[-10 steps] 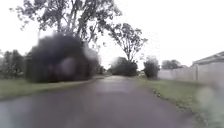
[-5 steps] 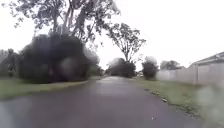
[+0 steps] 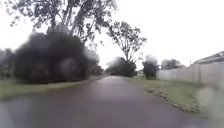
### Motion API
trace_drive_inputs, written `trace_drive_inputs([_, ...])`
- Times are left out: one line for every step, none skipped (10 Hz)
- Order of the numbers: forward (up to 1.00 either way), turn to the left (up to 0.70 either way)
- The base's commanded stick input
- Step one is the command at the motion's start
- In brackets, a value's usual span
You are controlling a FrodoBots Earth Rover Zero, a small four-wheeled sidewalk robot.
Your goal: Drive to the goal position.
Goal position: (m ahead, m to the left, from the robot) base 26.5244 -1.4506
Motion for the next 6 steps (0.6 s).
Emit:
trace_drive_inputs([0.85, 0.00])
trace_drive_inputs([0.85, 0.00])
trace_drive_inputs([0.85, 0.00])
trace_drive_inputs([0.85, 0.00])
trace_drive_inputs([0.85, 0.00])
trace_drive_inputs([0.85, 0.00])
